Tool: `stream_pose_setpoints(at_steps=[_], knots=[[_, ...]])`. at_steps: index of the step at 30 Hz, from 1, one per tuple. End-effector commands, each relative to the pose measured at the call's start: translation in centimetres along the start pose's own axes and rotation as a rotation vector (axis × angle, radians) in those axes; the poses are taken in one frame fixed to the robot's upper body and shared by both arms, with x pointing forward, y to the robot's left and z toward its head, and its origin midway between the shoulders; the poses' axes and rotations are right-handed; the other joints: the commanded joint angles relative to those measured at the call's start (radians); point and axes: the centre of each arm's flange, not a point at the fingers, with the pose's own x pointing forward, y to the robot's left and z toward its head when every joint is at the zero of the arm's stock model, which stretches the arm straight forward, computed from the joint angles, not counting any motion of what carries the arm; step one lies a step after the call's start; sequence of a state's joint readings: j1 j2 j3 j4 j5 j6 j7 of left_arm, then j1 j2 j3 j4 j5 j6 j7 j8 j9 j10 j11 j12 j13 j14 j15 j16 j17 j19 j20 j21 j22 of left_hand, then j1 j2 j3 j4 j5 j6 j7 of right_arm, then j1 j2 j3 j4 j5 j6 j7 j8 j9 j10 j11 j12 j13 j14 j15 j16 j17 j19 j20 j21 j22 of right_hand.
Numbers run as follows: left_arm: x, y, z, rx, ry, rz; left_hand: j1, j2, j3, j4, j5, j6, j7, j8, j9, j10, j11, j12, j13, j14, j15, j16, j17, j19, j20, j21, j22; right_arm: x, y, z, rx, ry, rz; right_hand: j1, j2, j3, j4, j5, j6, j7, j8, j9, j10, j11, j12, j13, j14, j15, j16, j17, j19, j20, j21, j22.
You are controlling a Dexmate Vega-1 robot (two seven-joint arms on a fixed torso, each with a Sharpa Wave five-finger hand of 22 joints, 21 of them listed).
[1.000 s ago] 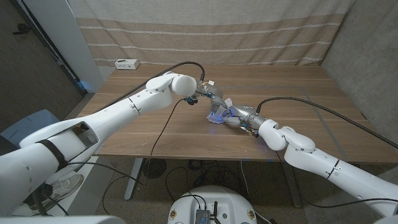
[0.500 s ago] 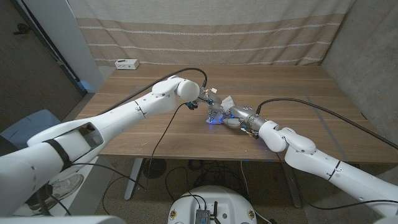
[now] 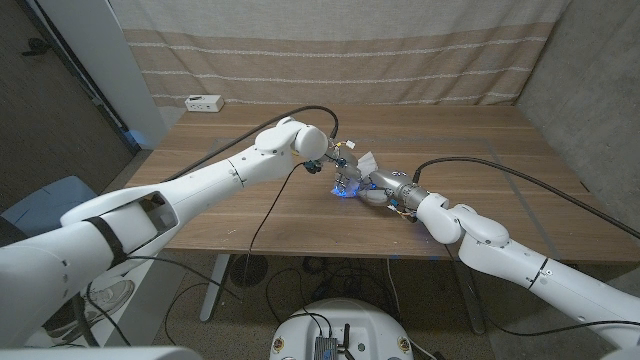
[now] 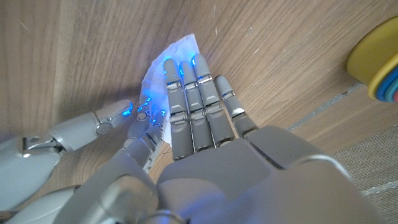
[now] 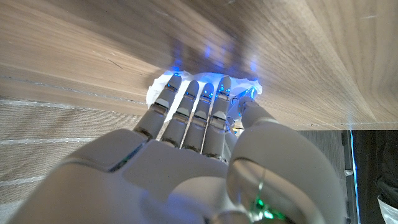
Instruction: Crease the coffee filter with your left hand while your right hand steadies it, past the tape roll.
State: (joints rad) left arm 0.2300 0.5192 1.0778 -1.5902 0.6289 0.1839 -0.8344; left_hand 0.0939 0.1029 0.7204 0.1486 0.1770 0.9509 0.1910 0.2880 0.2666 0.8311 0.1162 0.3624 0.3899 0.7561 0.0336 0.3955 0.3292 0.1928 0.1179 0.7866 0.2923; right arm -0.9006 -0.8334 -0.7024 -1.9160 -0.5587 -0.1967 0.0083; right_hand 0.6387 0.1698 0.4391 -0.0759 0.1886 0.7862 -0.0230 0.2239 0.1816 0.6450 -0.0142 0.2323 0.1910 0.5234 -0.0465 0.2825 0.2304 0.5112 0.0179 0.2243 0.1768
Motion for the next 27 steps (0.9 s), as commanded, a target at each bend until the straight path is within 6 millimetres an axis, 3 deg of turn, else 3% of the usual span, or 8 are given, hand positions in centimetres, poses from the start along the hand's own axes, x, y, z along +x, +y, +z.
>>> stream_pose_setpoints(at_steps=[1, 6, 10, 17, 27], knots=[[-0.4, 0.5, -0.5, -0.134, -0.142, 0.058, -0.015, 0.056, -0.015, -0.004, -0.001, 0.052, 0.014, 0.024, 0.018, 0.057, 0.014, 0.022, 0.008, 0.019, 0.033, -0.012, -0.049, 0.000, 0.009, 0.001, -0.009, 0.3, 0.0, -0.4, 0.001, 0.006, 0.008, 0.015, 0.002, 0.004, -0.008, -0.003, 0.003, -0.005, -0.005, 0.001, 0.004, 0.005, -0.002, 0.000, -0.001, -0.053, 0.000, 0.003, 0.008, -0.001, 0.003, 0.003], [-2.6, 2.0, -1.3, -0.315, -0.347, 0.188, 0.015, 0.063, -0.024, -0.046, 0.001, 0.080, 0.015, 0.051, 0.053, 0.109, 0.018, 0.059, 0.038, 0.056, 0.040, 0.047, 0.005, 0.002, 0.019, 0.008, -0.022, 0.7, 0.1, -0.5, 0.002, 0.006, 0.017, 0.016, 0.002, 0.003, -0.010, -0.004, 0.004, -0.005, -0.007, 0.001, 0.006, 0.006, -0.004, 0.001, -0.001, -0.054, 0.001, 0.005, 0.009, -0.002, 0.002, 0.003], [-4.0, 3.1, -1.8, -0.466, -0.497, 0.193, 0.031, 0.060, -0.032, -0.066, 0.002, 0.073, 0.010, 0.059, 0.074, 0.095, 0.013, 0.065, 0.057, 0.049, 0.037, 0.071, 0.036, -0.004, 0.023, 0.009, -0.028, 0.9, 0.1, -0.5, 0.003, 0.005, 0.020, 0.019, 0.003, 0.004, -0.013, -0.004, 0.005, -0.005, -0.008, 0.001, 0.007, 0.007, -0.005, 0.001, 0.000, -0.054, 0.002, 0.005, 0.010, -0.003, 0.002, 0.003], [-4.4, 3.9, -2.9, -0.699, -0.712, 0.129, 0.026, 0.036, -0.047, -0.070, 0.000, 0.038, 0.016, 0.054, 0.095, 0.056, 0.031, 0.061, 0.078, 0.002, 0.057, 0.060, 0.048, -0.044, 0.036, -0.003, -0.036, 1.2, 0.0, -0.4, 0.005, 0.006, 0.024, 0.023, 0.005, 0.007, -0.017, -0.003, 0.008, -0.006, -0.009, 0.001, 0.007, 0.004, -0.006, 0.001, -0.001, -0.054, 0.002, 0.006, 0.010, -0.004, 0.002, 0.003], [-5.9, 4.4, -3.7, -0.737, -0.780, 0.202, 0.024, 0.024, -0.054, -0.076, -0.001, 0.042, 0.019, 0.059, 0.110, 0.060, 0.032, 0.071, 0.091, 0.010, 0.061, 0.066, 0.050, -0.026, 0.043, 0.006, -0.040, 1.3, -0.2, -0.4, 0.011, 0.007, 0.025, 0.028, 0.011, 0.010, -0.021, -0.003, 0.005, -0.009, -0.013, 0.001, 0.005, 0.001, -0.011, 0.001, -0.005, -0.054, 0.003, 0.010, 0.010, -0.004, 0.000, 0.003]])
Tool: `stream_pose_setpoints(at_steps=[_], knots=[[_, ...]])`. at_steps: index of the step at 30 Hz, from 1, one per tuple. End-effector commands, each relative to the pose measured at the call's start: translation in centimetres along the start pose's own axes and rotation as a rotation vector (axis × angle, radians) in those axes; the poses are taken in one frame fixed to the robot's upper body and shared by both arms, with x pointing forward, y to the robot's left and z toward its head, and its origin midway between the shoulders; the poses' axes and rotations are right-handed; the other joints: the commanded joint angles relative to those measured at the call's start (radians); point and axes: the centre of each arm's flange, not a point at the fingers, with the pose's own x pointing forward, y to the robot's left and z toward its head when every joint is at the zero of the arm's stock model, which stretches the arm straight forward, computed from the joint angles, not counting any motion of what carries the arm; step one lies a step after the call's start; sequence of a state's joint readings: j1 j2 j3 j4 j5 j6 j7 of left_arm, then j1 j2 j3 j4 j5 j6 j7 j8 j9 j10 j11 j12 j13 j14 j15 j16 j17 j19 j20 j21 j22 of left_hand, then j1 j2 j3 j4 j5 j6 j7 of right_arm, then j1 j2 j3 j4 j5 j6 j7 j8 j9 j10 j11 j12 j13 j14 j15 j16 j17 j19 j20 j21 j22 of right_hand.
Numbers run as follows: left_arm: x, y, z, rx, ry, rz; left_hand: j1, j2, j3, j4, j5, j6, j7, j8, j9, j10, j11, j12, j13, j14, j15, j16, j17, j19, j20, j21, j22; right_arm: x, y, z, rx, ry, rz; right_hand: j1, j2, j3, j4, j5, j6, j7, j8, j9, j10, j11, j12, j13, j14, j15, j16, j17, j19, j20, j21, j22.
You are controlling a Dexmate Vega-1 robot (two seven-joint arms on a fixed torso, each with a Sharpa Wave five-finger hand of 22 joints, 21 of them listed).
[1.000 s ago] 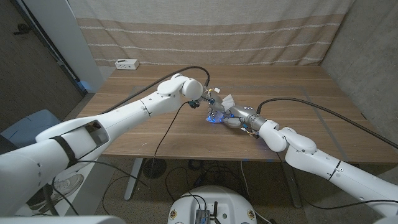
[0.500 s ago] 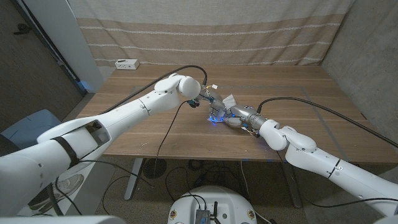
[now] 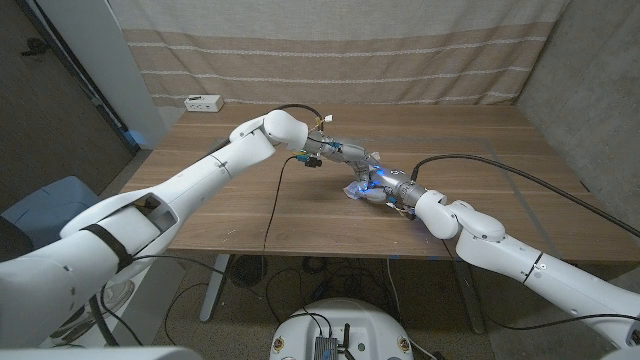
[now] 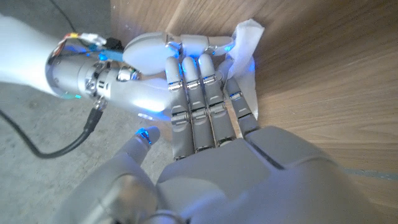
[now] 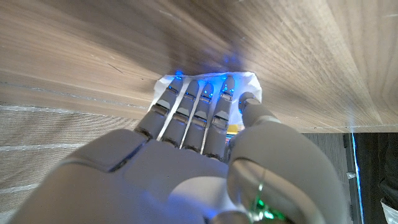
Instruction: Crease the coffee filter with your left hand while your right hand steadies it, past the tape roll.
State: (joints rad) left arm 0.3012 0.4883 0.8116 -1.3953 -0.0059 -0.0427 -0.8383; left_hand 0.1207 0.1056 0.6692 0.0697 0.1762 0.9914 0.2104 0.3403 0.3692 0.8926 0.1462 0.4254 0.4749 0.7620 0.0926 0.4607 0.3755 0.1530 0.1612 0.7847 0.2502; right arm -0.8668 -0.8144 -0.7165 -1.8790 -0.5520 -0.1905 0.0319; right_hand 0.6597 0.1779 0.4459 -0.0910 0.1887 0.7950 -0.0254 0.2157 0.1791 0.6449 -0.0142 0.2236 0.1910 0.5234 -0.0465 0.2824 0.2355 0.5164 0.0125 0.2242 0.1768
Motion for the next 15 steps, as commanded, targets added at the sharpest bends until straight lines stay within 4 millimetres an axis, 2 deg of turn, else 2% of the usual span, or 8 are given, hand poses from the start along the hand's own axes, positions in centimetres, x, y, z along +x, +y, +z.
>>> stream_pose_setpoints(at_steps=[1, 5, 7, 10, 13, 15], knots=[[-2.7, 2.1, 2.0, -0.210, -0.300, 0.086, -0.003, 0.020, -0.003, 0.002, 0.000, 0.001, -0.001, 0.007, 0.009, -0.004, 0.000, 0.008, 0.007, 0.004, 0.001, 0.000, 0.004, 0.015, 0.000, 0.008, 0.001, 0.4, -0.2, 0.1, 0.007, 0.002, 0.004, 0.007, 0.003, 0.002, -0.006, -0.004, -0.006, -0.008, -0.007, 0.004, 0.004, 0.000, -0.003, 0.001, -0.005, -0.054, 0.004, 0.006, 0.004, 0.001, 0.000, 0.003], [-3.6, 2.4, 2.0, -0.297, -0.391, 0.114, -0.001, 0.021, -0.001, -0.003, 0.001, -0.016, -0.005, 0.002, 0.016, -0.022, 0.002, 0.005, 0.014, -0.012, 0.001, -0.005, 0.004, 0.010, 0.004, 0.008, -0.001, 0.4, -0.4, 0.1, 0.025, 0.000, 0.004, 0.006, 0.003, 0.002, -0.006, -0.005, -0.022, -0.016, -0.015, 0.004, -0.007, -0.004, -0.009, 0.001, -0.007, -0.053, 0.006, 0.009, 0.004, 0.002, -0.001, 0.003], [-3.8, 2.5, 2.0, -0.312, -0.406, 0.119, 0.009, 0.022, 0.004, -0.015, 0.003, -0.023, -0.003, 0.000, 0.021, -0.041, 0.000, 0.000, 0.019, -0.027, -0.005, -0.010, 0.004, 0.005, 0.007, 0.007, -0.003, 0.4, -0.4, 0.1, 0.025, 0.000, -0.003, 0.004, 0.003, 0.000, -0.006, -0.006, -0.036, -0.039, -0.022, 0.005, -0.031, -0.006, -0.021, 0.002, -0.010, -0.053, 0.006, 0.012, 0.000, 0.007, -0.003, 0.003], [-4.9, 2.6, 2.1, -0.305, -0.434, 0.203, 0.018, 0.019, 0.010, -0.034, 0.005, -0.073, -0.036, -0.021, 0.032, -0.108, -0.004, -0.019, 0.030, -0.095, -0.010, -0.041, -0.002, -0.015, 0.009, 0.005, -0.007, 0.3, -0.6, -0.1, 0.055, 0.006, -0.006, -0.006, 0.000, -0.003, -0.001, -0.006, -0.098, -0.061, -0.043, 0.005, -0.069, -0.012, -0.035, 0.003, -0.016, -0.048, 0.004, 0.014, -0.003, 0.014, -0.005, 0.004], [-5.6, 2.5, 2.1, -0.261, -0.432, 0.290, 0.021, 0.013, 0.012, -0.048, 0.007, -0.129, -0.075, -0.047, 0.036, -0.150, -0.009, -0.031, 0.036, -0.140, -0.012, -0.066, -0.010, -0.039, 0.011, -0.001, -0.011, 0.2, -0.8, -0.1, 0.076, 0.006, -0.011, -0.012, -0.001, -0.006, 0.002, -0.006, -0.119, -0.060, -0.045, 0.006, -0.084, -0.013, -0.039, 0.003, -0.020, -0.047, 0.004, 0.017, -0.005, 0.019, -0.006, 0.004], [-5.9, 2.3, 2.0, -0.255, -0.436, 0.335, 0.025, 0.008, 0.014, -0.065, 0.009, -0.200, -0.096, -0.086, 0.024, -0.223, -0.021, -0.063, 0.032, -0.203, -0.021, -0.101, -0.024, -0.075, 0.017, -0.012, -0.017, 0.1, -1.0, 0.0, 0.087, -0.002, -0.022, -0.016, -0.002, -0.008, 0.003, -0.007, -0.123, -0.060, -0.044, 0.006, -0.091, -0.014, -0.040, 0.003, -0.023, -0.044, 0.003, 0.017, -0.007, 0.020, -0.007, 0.004]])
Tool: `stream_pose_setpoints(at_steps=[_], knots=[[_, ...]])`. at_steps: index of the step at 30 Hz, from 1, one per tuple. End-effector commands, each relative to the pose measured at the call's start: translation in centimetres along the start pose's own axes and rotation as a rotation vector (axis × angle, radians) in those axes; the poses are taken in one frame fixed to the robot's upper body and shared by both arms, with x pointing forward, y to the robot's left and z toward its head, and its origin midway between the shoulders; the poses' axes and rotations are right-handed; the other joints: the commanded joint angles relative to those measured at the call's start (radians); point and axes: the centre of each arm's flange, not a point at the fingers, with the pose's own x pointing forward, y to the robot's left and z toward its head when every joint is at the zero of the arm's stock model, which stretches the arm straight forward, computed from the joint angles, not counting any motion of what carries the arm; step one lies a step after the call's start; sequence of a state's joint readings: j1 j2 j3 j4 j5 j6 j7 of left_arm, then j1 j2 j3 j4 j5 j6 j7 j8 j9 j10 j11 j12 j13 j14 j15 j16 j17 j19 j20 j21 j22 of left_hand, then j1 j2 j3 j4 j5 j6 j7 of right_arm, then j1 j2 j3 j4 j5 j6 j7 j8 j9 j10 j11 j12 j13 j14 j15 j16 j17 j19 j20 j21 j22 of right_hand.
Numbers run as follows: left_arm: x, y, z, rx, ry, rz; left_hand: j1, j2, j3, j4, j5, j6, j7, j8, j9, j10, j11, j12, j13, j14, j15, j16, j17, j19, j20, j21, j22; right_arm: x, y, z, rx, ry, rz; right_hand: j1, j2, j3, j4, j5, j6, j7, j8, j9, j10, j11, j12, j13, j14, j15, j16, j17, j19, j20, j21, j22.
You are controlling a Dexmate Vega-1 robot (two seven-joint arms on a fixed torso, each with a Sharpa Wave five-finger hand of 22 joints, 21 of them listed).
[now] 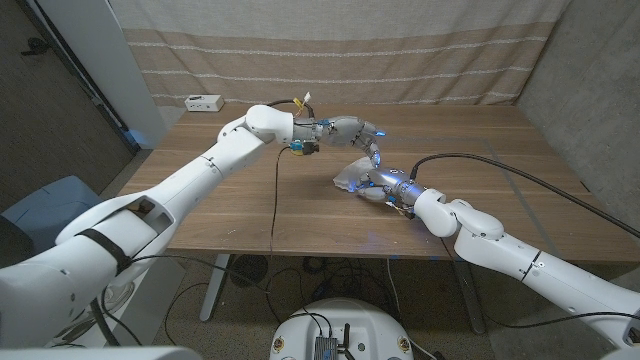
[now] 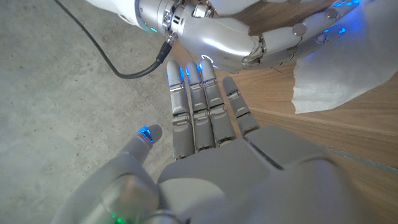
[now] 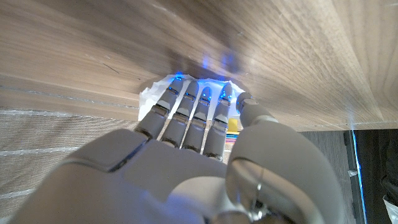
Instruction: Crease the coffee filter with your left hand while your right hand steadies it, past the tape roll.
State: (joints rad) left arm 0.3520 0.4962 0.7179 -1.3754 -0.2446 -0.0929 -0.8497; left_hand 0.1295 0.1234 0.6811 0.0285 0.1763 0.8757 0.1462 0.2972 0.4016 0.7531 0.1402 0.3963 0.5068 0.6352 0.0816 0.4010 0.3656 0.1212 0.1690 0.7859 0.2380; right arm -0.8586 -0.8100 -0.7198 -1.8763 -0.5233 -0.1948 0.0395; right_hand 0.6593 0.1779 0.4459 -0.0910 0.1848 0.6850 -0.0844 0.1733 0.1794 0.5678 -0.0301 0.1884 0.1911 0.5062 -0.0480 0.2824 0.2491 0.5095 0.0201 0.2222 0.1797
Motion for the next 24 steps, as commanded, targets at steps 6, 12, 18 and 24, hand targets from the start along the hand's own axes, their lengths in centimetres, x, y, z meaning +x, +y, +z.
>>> stream_pose_setpoints(at_steps=[6, 12, 18, 24], knots=[[-3.1, 0.7, 1.7, -0.095, -0.264, 0.272, 0.006, -0.017, 0.002, -0.049, 0.011, -0.277, -0.080, -0.117, -0.053, -0.237, -0.020, -0.127, -0.040, -0.200, 0.003, -0.122, -0.065, -0.106, 0.027, -0.039, -0.024, -0.8, -2.2, 0.4, 0.088, -0.032, -0.095, -0.041, -0.006, -0.020, 0.018, -0.003, -0.062, -0.020, -0.004, 0.007, -0.054, -0.003, -0.011, 0.005, -0.015, -0.043, 0.001, 0.008, -0.002, 0.018, -0.007, 0.002], [-3.4, 0.6, 1.3, -0.107, -0.280, 0.301, 0.003, -0.015, 0.001, -0.054, 0.011, -0.360, -0.105, -0.127, -0.071, -0.281, -0.020, -0.149, -0.046, -0.233, 0.002, -0.140, -0.076, -0.128, 0.034, -0.050, -0.029, -1.6, -3.3, 0.3, 0.144, -0.073, -0.177, -0.184, -0.102, -0.116, 0.063, 0.004, -0.207, -0.029, -0.001, 0.007, -0.164, 0.003, -0.011, 0.007, -0.042, -0.018, -0.027, -0.004, -0.009, 0.046, -0.011, 0.003], [-4.1, 0.2, 0.5, -0.137, -0.314, 0.384, 0.003, -0.017, 0.001, -0.066, 0.011, -0.455, -0.143, -0.129, -0.098, -0.343, -0.033, -0.179, -0.061, -0.272, 0.000, -0.161, -0.090, -0.131, 0.038, -0.055, -0.033, -2.3, -4.3, 0.0, 0.198, -0.096, -0.220, -0.261, -0.189, -0.184, 0.071, 0.017, -0.264, -0.032, 0.003, 0.007, -0.208, 0.007, -0.006, 0.008, -0.076, 0.002, -0.049, -0.014, -0.038, 0.073, -0.021, 0.003], [-4.7, -0.1, -0.5, -0.175, -0.338, 0.460, 0.007, -0.022, -0.001, -0.081, 0.011, -0.525, -0.180, -0.129, -0.123, -0.402, -0.042, -0.200, -0.076, -0.318, 0.000, -0.182, -0.103, -0.140, 0.040, -0.062, -0.035, -2.8, -4.8, -0.7, 0.274, -0.098, -0.266, -0.277, -0.197, -0.193, 0.075, 0.022, -0.260, -0.025, 0.009, 0.008, -0.207, 0.020, -0.002, 0.008, -0.080, 0.006, -0.051, -0.015, -0.040, 0.076, -0.020, 0.004]])
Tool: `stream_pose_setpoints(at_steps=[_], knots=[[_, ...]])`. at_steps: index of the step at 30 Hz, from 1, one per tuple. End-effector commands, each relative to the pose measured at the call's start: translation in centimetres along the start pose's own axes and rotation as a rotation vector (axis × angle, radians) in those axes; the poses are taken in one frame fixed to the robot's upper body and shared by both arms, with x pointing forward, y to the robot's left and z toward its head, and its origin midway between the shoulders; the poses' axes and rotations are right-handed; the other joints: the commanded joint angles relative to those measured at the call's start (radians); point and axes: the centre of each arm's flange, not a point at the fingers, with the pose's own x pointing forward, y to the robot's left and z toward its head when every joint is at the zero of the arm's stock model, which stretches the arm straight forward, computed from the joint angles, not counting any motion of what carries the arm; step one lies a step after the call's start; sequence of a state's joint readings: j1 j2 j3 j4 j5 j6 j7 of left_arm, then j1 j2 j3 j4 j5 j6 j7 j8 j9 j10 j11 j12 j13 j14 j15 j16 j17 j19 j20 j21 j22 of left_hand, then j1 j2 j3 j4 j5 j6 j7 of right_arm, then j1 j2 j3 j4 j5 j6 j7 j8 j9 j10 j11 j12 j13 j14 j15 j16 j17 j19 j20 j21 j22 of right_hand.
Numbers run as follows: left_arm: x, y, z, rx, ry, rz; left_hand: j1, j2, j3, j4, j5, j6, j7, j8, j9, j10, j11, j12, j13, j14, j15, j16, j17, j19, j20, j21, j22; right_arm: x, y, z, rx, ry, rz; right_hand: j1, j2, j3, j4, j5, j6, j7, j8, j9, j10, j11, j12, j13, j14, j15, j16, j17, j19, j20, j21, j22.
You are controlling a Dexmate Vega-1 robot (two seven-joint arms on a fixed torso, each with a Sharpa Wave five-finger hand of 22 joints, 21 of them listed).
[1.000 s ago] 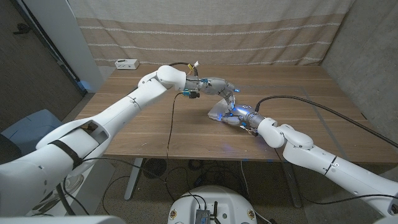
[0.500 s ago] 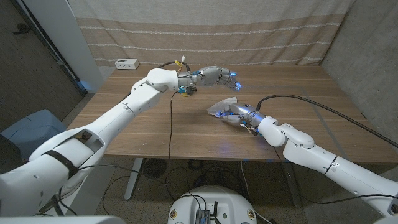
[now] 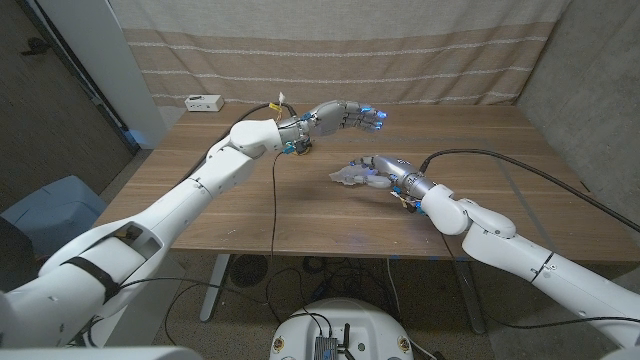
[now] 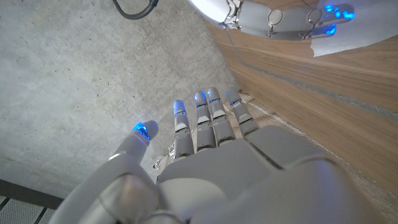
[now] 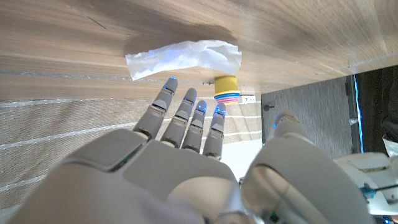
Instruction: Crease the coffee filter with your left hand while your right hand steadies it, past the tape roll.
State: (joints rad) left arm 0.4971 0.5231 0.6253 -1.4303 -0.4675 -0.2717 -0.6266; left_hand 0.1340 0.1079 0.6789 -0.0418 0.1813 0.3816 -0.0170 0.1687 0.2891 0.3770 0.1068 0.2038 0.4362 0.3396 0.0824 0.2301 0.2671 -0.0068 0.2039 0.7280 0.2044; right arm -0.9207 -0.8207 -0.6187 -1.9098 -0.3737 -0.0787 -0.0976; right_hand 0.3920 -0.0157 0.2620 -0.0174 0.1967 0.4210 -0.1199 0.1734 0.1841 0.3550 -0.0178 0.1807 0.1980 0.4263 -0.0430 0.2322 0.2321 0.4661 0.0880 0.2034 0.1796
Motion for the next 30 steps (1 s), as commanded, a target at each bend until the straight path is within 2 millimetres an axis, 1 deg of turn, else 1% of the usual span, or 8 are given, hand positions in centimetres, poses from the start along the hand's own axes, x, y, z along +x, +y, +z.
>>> stream_pose_setpoints(at_steps=[1, 7, 9, 13, 17, 20, 23, 30], knots=[[-1.8, 0.3, -0.9, -0.047, -0.066, 0.166, 0.003, -0.007, 0.001, -0.013, 0.006, -0.038, -0.019, 0.000, -0.014, -0.033, -0.011, -0.010, -0.007, -0.026, 0.000, -0.013, -0.006, -0.014, 0.007, -0.005, -0.002, -1.2, -2.1, -0.8, 0.125, -0.019, -0.112, -0.011, -0.001, -0.008, 0.003, 0.012, 0.005, 0.013, 0.010, 0.003, 0.008, 0.007, 0.007, 0.001, 0.000, 0.001, -0.001, 0.002, 0.003, 0.008, -0.002, 0.004], [-2.5, 0.2, -1.3, -0.034, -0.075, 0.220, 0.011, -0.007, 0.004, -0.031, 0.006, -0.103, -0.048, 0.000, -0.044, -0.105, -0.021, -0.023, -0.029, -0.087, -0.001, -0.036, -0.025, -0.027, 0.002, -0.015, -0.003, -1.5, -2.6, -1.3, 0.186, -0.018, -0.151, -0.007, 0.017, 0.000, 0.003, 0.018, 0.010, 0.016, 0.014, 0.003, 0.012, 0.016, 0.010, 0.001, -0.003, 0.004, -0.003, 0.001, 0.002, 0.005, -0.001, 0.004], [-2.7, 0.2, -1.4, -0.033, -0.076, 0.235, 0.013, -0.007, 0.005, -0.036, 0.006, -0.123, -0.056, 0.000, -0.053, -0.126, -0.025, -0.025, -0.037, -0.108, -0.012, -0.042, -0.032, -0.035, 0.000, -0.020, -0.004, -1.6, -2.7, -1.4, 0.206, -0.018, -0.161, -0.004, 0.020, 0.002, 0.002, 0.020, 0.010, 0.019, 0.014, 0.003, 0.011, 0.017, 0.010, 0.001, -0.007, 0.005, -0.005, 0.000, -0.001, 0.002, -0.002, 0.004], [-3.0, 0.1, -1.8, -0.042, -0.079, 0.254, 0.018, -0.007, 0.007, -0.046, 0.005, -0.149, -0.067, 0.002, -0.070, -0.156, -0.035, -0.025, -0.052, -0.149, -0.020, -0.051, -0.046, -0.047, -0.004, -0.028, -0.007, -1.8, -3.0, -1.5, 0.237, -0.019, -0.183, 0.017, 0.042, 0.018, -0.009, 0.027, 0.008, 0.022, 0.015, 0.003, 0.007, 0.021, 0.010, 0.001, -0.017, 0.006, -0.010, -0.004, -0.007, -0.007, -0.003, 0.004], [-3.5, 0.0, -2.2, -0.056, -0.091, 0.286, 0.025, -0.007, 0.008, -0.058, 0.004, -0.174, -0.084, 0.003, -0.084, -0.194, -0.042, -0.028, -0.069, -0.189, -0.030, -0.056, -0.061, -0.057, -0.024, -0.036, -0.010, -1.9, -3.2, -1.7, 0.275, -0.021, -0.204, 0.052, 0.076, 0.045, -0.028, 0.032, 0.003, 0.027, 0.015, 0.003, 0.001, 0.023, 0.010, 0.000, -0.027, 0.006, -0.015, -0.009, -0.013, -0.011, -0.004, 0.003], [-4.0, -0.1, -2.6, -0.065, -0.098, 0.312, 0.028, -0.005, 0.007, -0.064, 0.003, -0.191, -0.092, 0.002, -0.092, -0.218, -0.057, -0.029, -0.081, -0.214, -0.037, -0.057, -0.069, -0.062, -0.032, -0.042, -0.011, -2.0, -3.3, -1.8, 0.311, -0.026, -0.220, 0.062, 0.085, 0.053, -0.034, 0.033, 0.003, 0.027, 0.016, 0.003, -0.001, 0.028, 0.010, 0.000, -0.031, 0.007, -0.018, -0.011, -0.015, -0.013, -0.004, 0.003], [-4.8, -0.1, -3.1, -0.081, -0.109, 0.358, 0.030, -0.002, 0.004, -0.066, 0.002, -0.212, -0.101, 0.000, -0.097, -0.231, -0.061, -0.028, -0.092, -0.236, -0.041, -0.058, -0.074, -0.062, -0.041, -0.044, -0.013, -2.1, -3.5, -1.9, 0.373, -0.034, -0.246, 0.063, 0.088, 0.055, -0.035, 0.032, 0.001, 0.031, 0.015, 0.003, -0.002, 0.028, 0.010, 0.000, -0.035, 0.010, -0.019, -0.011, -0.018, -0.014, -0.005, 0.003], [-6.1, -0.1, -4.1, -0.119, -0.133, 0.426, 0.027, -0.001, -0.002, -0.067, -0.002, -0.237, -0.085, 0.000, -0.105, -0.259, -0.074, -0.028, -0.112, -0.268, -0.053, -0.058, -0.082, -0.064, -0.071, -0.051, -0.015, -2.3, -4.0, -2.1, 0.462, -0.040, -0.290, 0.058, 0.092, 0.056, -0.035, 0.029, -0.001, 0.039, 0.015, 0.002, -0.004, 0.036, 0.010, 0.000, -0.042, 0.012, -0.021, -0.011, -0.020, -0.020, -0.005, 0.003]])
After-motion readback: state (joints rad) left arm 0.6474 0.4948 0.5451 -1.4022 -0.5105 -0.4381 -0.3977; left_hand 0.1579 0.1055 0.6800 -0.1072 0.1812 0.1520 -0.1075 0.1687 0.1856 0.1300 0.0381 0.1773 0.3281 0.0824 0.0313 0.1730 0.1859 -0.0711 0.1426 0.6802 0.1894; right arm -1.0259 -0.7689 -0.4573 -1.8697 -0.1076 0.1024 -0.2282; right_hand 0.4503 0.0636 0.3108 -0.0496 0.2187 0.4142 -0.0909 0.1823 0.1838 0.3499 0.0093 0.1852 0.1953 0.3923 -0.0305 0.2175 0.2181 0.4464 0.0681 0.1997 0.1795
